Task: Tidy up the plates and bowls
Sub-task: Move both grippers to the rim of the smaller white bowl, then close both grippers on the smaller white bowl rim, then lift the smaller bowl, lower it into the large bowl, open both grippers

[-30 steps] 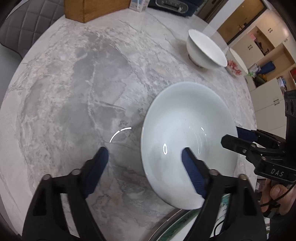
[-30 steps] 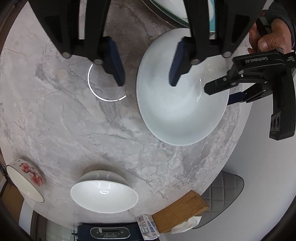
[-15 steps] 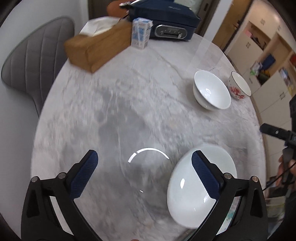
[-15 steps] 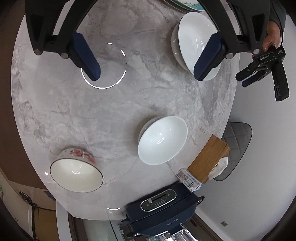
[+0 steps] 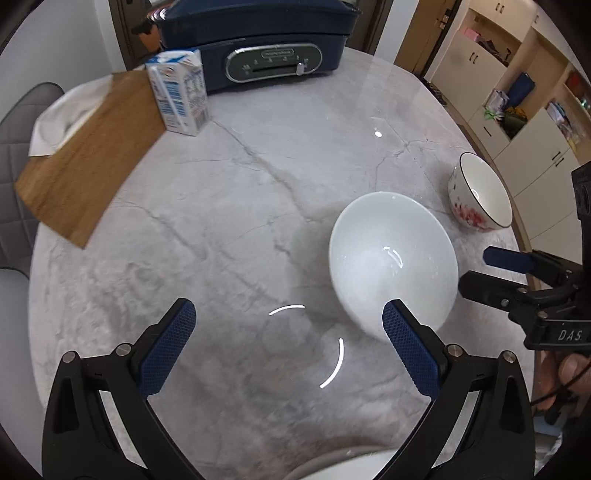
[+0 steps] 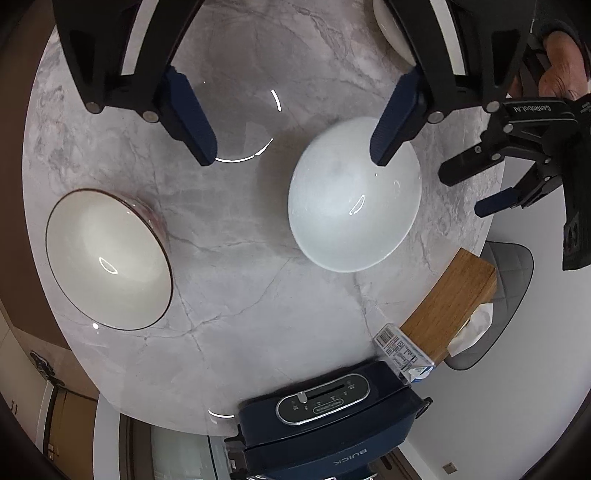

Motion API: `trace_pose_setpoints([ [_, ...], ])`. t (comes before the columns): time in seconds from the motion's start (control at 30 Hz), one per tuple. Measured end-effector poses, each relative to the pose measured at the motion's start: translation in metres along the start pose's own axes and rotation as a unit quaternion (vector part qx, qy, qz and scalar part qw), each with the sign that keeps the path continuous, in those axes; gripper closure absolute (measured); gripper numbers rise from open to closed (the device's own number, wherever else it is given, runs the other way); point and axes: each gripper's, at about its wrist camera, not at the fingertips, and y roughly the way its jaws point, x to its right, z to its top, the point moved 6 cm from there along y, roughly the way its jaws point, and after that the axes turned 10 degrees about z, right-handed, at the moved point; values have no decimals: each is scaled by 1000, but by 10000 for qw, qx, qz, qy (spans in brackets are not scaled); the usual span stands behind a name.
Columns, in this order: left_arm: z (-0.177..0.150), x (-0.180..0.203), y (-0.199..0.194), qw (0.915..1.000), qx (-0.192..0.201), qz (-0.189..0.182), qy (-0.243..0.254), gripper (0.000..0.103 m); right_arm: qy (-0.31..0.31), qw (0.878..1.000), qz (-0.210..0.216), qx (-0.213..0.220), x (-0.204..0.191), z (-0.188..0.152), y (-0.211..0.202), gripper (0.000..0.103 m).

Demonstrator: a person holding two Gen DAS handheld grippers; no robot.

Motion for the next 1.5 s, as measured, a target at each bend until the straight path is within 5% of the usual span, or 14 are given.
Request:
trace_pose_setpoints([
  [0.57, 6, 10, 54, 9998, -214, 16, -63, 5, 288, 9983, -66, -499, 15, 12, 49, 42],
  [0.67, 7, 14, 55, 9998, -203, -39, -28, 32, 344, 9982, -29, -480, 17, 14, 51, 45],
  [0.73, 9, 16, 53, 9998, -148, -103, -18, 66, 326, 9982, -29, -500, 17, 14, 53, 55],
  [0.9, 13, 25, 48, 9996, -108, -273, 9, 86, 238, 9980, 197, -557, 8, 14, 60, 87],
  [1.0, 11, 29, 49, 9992, -165, -359, 44, 95, 147, 9983, 207, -525, -1, 16, 61, 92],
  [1.5, 0, 17, -1, 9988, -41, -495, 2, 95, 90, 9982, 465, -376, -28, 3, 28, 92],
])
